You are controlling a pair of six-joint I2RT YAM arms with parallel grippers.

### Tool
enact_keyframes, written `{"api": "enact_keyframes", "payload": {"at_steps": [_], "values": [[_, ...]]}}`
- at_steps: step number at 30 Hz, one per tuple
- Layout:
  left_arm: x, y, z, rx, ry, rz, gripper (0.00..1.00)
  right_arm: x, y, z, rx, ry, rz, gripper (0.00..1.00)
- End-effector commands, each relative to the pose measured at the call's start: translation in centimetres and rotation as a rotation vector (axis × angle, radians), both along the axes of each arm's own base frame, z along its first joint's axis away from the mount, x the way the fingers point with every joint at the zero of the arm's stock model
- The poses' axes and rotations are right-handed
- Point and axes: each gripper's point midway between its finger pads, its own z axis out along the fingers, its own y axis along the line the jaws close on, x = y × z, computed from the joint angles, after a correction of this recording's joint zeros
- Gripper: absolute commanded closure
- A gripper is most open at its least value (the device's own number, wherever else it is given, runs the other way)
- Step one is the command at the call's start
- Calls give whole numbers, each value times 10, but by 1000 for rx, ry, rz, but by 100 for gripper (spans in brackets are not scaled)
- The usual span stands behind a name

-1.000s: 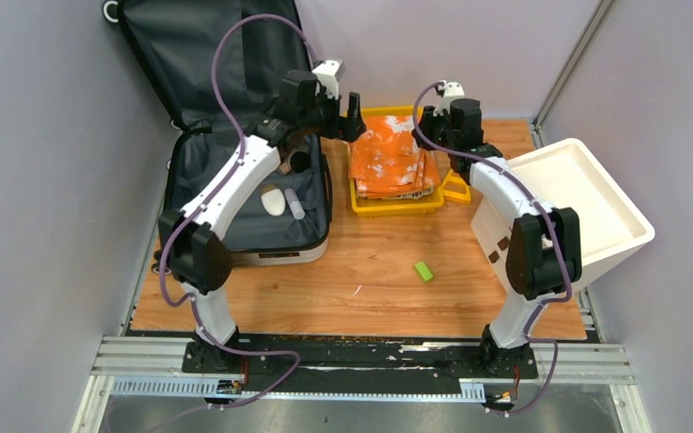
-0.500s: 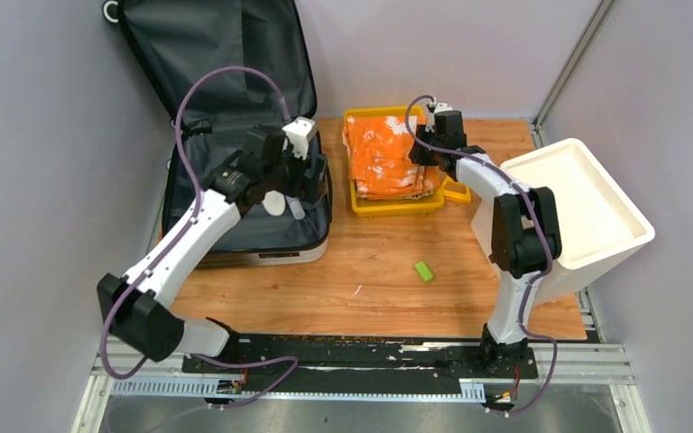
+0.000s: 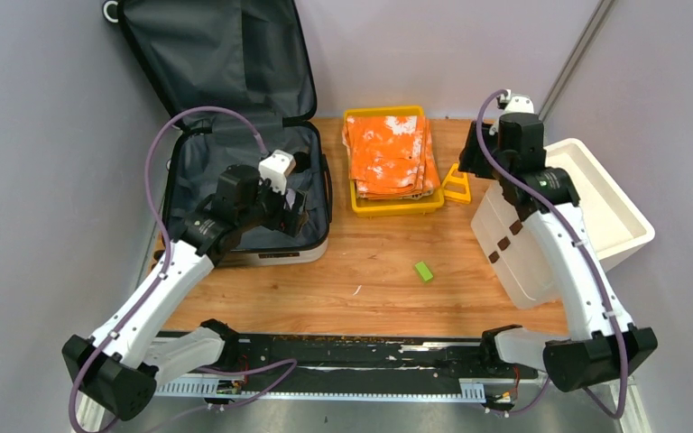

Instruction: Open, take out, and arrange the luggage

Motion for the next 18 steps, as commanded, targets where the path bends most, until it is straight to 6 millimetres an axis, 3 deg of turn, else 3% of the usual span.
{"api": "enact_keyframes", "payload": {"at_steps": [1, 4, 6, 11, 13, 18], "values": [[-8, -33, 54, -275, -108, -82, 0, -45, -21, -13, -132, 157, 10, 42], [-15, -51, 71, -377, -141, -150, 2, -60, -40, -18, -232, 242, -17, 42], [-20, -57, 71, -383, -140, -195, 3, -69, -53, -27, -316, 326, -35, 46], [-25, -46, 74, -274, -178, -227, 3, -91, -73, -54, -528, 452, 41, 46], [-26, -36, 70, -212, -195, -213, 1, -100, -70, -62, -626, 459, 149, 46], [-28, -22, 52, -143, -214, -191, 0, -116, -42, -80, -908, 411, 536, 44]]}}
